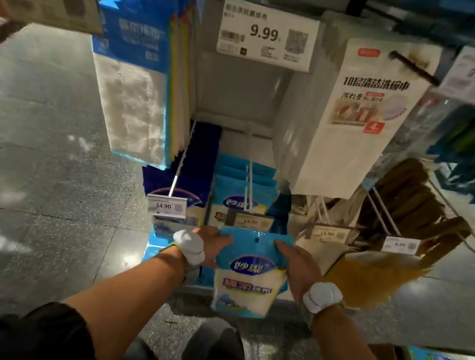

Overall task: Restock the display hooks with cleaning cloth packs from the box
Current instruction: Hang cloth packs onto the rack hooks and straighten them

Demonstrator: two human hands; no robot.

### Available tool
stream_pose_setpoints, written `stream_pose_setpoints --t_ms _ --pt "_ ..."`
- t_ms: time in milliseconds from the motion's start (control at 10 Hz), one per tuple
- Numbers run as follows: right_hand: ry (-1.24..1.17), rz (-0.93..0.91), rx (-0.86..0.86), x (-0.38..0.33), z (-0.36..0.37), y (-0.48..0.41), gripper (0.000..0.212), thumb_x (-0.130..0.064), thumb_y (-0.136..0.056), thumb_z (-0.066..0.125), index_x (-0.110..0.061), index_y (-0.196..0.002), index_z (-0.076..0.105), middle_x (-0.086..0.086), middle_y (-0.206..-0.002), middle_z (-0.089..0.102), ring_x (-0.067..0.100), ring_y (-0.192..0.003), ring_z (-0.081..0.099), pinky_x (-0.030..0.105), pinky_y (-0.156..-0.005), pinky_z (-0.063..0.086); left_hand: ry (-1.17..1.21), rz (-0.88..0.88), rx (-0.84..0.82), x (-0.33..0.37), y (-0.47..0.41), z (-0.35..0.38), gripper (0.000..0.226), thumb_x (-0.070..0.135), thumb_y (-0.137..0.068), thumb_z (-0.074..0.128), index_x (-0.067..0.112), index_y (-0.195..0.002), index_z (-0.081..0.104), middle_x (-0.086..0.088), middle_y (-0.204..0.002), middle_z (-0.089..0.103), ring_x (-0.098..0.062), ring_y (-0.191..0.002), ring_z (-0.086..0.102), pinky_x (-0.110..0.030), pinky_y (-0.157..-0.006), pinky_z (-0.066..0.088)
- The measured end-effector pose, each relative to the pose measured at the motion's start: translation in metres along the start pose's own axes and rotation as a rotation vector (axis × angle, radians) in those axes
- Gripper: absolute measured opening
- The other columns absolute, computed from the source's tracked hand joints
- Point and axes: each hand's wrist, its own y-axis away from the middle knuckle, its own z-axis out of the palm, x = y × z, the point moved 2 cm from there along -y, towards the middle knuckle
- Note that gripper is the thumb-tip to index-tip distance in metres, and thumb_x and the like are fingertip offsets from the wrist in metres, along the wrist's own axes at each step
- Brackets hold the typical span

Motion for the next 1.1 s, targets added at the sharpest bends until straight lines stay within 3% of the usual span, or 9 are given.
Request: stream_pose_setpoints --t_ms 200,300,400,500,700,800,900,1000,1100 --pt "0.139 -0.025 0.007 0.002 0.011 -0.031 0.016 -0.028 -0.098 0.060 -0.023 -0.093 0.074 0.011 -0.120 0.072 0.031 -0.114 0.066 0.051 -0.107 0.047 -0.067 -0.026 0.077 -0.007 -0.027 -0.005 0.043 0.029 -0.100 0.062 0.002 -0.133 0.062 -0.021 -0.132 0.066 -0.040 -0.119 0.066 -0.048 -0.094 0.059" --pt "0.135 0.007 0.035 0.000 0.015 -0.043 0.016 -0.030 -0.093 0.064 -0.021 -0.088 0.076 0.009 -0.107 0.075 0.032 -0.106 0.068 0.053 -0.104 0.050 -0.074 -0.034 0.117 -0.003 -0.030 -0.009 0.041 0.025 -0.103 0.058 0.001 -0.135 0.060 -0.023 -0.135 0.063 -0.037 -0.115 0.066 -0.040 -0.084 0.058" --pt "0.103 0.006 0.036 -0.005 0.015 -0.053 0.040 -0.046 -0.070 0.071 -0.016 -0.094 0.080 0.011 -0.104 0.078 0.036 -0.101 0.071 0.060 -0.098 0.051 -0.012 -0.027 0.205 0.005 -0.034 -0.015 0.041 0.023 -0.102 0.058 0.001 -0.137 0.059 -0.022 -0.137 0.062 -0.038 -0.120 0.064 -0.041 -0.089 0.059" --pt "0.073 0.008 0.068 -0.012 0.019 -0.060 0.048 -0.050 -0.058 0.068 -0.014 -0.087 0.080 0.012 -0.099 0.078 0.039 -0.098 0.071 0.057 -0.094 0.053 -0.133 -0.007 0.201 0.023 -0.035 -0.024 0.049 0.021 -0.099 0.065 0.006 -0.144 0.051 -0.016 -0.141 0.060 -0.034 -0.128 0.060 -0.042 -0.105 0.051" --pt "0.125 -0.020 0.077 -0.011 0.019 -0.079 0.041 -0.049 -0.064 0.061 -0.016 -0.078 0.079 0.018 -0.101 0.076 0.039 -0.099 0.069 0.058 -0.097 0.052 -0.310 0.009 0.235 0.028 -0.037 -0.024 0.034 0.012 -0.098 0.063 0.006 -0.132 0.061 -0.012 -0.125 0.070 -0.029 -0.117 0.067 -0.035 -0.097 0.055" --pt "0.098 -0.018 0.073 -0.024 0.027 -0.070 0.033 -0.040 -0.068 0.066 -0.014 -0.083 0.080 0.018 -0.104 0.076 0.040 -0.100 0.070 0.058 -0.097 0.053 -0.434 0.042 0.230 0.036 -0.039 -0.022 0.034 0.009 -0.096 0.064 0.002 -0.129 0.062 -0.018 -0.127 0.067 -0.034 -0.117 0.066 -0.040 -0.097 0.055" --pt "0.199 -0.040 0.074 -0.036 0.034 -0.056 0.022 -0.028 -0.090 0.060 -0.018 -0.073 0.071 0.018 -0.107 0.071 0.032 -0.096 0.067 0.046 -0.099 0.050 -0.676 0.086 0.243 0.044 -0.045 -0.018 0.035 0.008 -0.100 0.057 0.000 -0.133 0.061 -0.020 -0.137 0.060 -0.037 -0.125 0.061 -0.042 -0.100 0.054" --pt "0.318 -0.073 0.067 -0.035 0.032 -0.058 0.024 -0.016 -0.104 0.048 -0.005 -0.113 0.067 0.023 -0.130 0.063 0.035 -0.121 0.059 0.031 -0.096 0.045 -0.876 0.083 0.260 0.045 -0.048 -0.012 0.039 0.011 -0.105 0.048 0.005 -0.142 0.054 -0.018 -0.146 0.054 -0.036 -0.134 0.054 -0.040 -0.102 0.049" --pt "0.601 -0.155 0.022 -0.036 0.030 -0.061 0.033 -0.014 -0.107 0.041 -0.004 -0.136 0.055 0.017 -0.140 0.057 0.029 -0.130 0.053 0.020 -0.092 0.036 -0.963 0.061 0.208 0.045 -0.044 -0.011 0.039 0.017 -0.108 0.043 0.011 -0.145 0.052 -0.015 -0.148 0.052 -0.034 -0.137 0.051 -0.040 -0.105 0.046"
